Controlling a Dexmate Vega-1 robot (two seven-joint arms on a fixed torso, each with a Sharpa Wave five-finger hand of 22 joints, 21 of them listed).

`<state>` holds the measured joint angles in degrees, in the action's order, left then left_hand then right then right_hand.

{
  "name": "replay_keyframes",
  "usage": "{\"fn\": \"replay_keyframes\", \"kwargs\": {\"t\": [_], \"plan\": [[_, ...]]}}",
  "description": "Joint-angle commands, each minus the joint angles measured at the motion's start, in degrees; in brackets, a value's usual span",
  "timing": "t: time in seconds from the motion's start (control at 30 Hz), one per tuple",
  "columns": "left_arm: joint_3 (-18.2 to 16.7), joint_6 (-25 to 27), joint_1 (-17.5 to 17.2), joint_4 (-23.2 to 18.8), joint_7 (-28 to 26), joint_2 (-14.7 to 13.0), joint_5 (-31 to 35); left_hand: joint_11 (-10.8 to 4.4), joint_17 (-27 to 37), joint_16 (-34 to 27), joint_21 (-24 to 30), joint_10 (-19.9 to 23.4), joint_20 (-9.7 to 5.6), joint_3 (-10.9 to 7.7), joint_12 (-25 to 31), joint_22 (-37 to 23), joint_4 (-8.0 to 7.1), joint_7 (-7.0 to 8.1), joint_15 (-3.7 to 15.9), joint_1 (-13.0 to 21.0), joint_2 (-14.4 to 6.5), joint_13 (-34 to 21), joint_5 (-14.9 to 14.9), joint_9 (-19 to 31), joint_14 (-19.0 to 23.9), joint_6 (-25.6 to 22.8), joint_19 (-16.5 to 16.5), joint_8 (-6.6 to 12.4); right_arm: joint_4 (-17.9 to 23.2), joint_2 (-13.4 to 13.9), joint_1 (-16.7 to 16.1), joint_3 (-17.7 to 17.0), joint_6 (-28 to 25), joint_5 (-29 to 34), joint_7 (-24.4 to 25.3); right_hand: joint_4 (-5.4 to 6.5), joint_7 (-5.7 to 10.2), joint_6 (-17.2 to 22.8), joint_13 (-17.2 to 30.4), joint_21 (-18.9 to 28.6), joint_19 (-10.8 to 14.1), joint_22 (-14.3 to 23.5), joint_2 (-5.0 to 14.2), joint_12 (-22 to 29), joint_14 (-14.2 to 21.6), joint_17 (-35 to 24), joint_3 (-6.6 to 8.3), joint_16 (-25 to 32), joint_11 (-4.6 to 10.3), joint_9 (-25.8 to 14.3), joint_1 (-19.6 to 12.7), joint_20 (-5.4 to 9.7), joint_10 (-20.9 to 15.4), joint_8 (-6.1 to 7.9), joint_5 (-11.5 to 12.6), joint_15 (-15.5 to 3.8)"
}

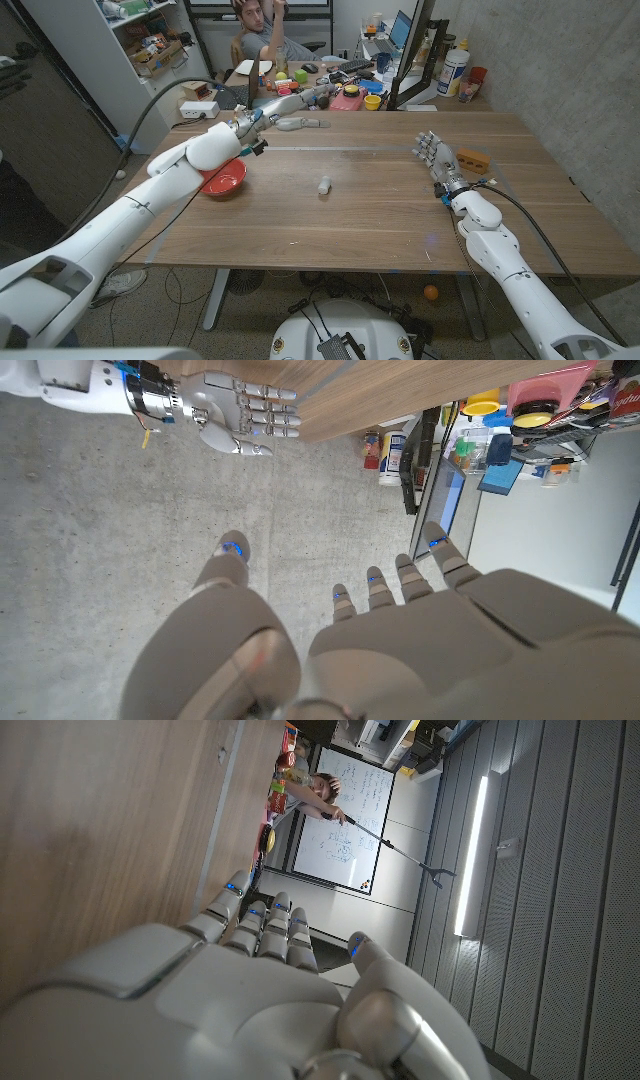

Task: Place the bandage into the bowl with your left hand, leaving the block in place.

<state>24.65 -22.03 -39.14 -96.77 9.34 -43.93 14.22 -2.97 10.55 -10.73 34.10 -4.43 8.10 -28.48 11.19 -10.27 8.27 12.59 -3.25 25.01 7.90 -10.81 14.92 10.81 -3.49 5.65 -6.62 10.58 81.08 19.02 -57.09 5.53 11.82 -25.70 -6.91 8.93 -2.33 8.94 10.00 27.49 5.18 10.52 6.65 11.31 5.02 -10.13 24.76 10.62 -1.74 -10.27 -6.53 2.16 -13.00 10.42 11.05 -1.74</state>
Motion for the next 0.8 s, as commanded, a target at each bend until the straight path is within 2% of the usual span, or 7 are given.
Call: {"fn": "replay_keyframes", "kwargs": {"t": [0.03,0.33,0.53,0.8], "plan": [[0.7,0.8,1.0,-3.8,4.4,-1.0,4.3,-0.25,0.2,-0.3,-0.2,-0.1,-0.40,0.38,0.2,-0.3,0.12,-0.02,0.18,0.5,0.4,-0.2,0.3,0.1,-0.2,0.2,0.2,0.39,-0.2,0.5,0.6,-0.4,1.6,0.7,-0.3,-0.24,-0.02,0.5,0.3,-0.1,0.4,0.2,3.58,0.4,0.5,-0.1,0.17,0.3,0.29,-0.1,-0.4,2.23,-0.5,0.31,0.2,-0.03],[1.3,3.7,1.4,-6.0,7.1,-1.6,7.5,-0.28,0.2,-0.4,-0.3,0.0,-0.18,0.78,0.3,-0.3,0.14,-0.02,0.32,0.9,0.7,-0.2,0.4,0.1,0.2,0.2,0.5,0.46,-0.3,1.0,1.2,-0.4,2.4,1.1,-0.3,-0.33,0.44,0.9,0.3,-0.2,0.5,0.2,3.39,0.4,0.6,-0.1,0.07,0.3,0.12,-0.1,-0.4,2.02,-0.7,0.44,0.2,0.05],[1.5,4.2,1.6,-6.2,7.6,-1.4,8.1,-0.19,0.2,-0.6,-0.2,0.2,-0.65,1.02,0.4,-0.3,0.18,-0.02,0.44,1.2,0.8,-0.2,0.6,0.1,0.6,0.3,1.2,0.50,-0.6,1.1,1.4,-0.4,2.7,0.9,-0.6,-0.29,0.41,1.0,0.3,-0.3,0.5,0.2,3.37,0.5,0.7,-0.1,0.04,0.3,0.28,-0.1,-0.3,1.99,-0.8,0.44,0.2,0.07],[3.3,6.7,3.3,-6.3,8.9,-0.7,12.0,-0.36,0.2,-0.6,-0.5,0.1,-0.11,1.25,0.4,-0.3,0.27,-0.02,0.40,1.7,0.9,-0.2,0.7,0.1,0.6,0.3,1.0,0.55,-1.4,0.9,1.6,-0.5,3.2,0.6,-1.0,-0.22,0.36,1.1,0.3,-0.3,0.6,0.2,3.31,0.5,0.8,0.0,0.04,0.3,0.25,-0.1,-0.3,1.95,-0.8,0.44,0.2,0.08]]}}
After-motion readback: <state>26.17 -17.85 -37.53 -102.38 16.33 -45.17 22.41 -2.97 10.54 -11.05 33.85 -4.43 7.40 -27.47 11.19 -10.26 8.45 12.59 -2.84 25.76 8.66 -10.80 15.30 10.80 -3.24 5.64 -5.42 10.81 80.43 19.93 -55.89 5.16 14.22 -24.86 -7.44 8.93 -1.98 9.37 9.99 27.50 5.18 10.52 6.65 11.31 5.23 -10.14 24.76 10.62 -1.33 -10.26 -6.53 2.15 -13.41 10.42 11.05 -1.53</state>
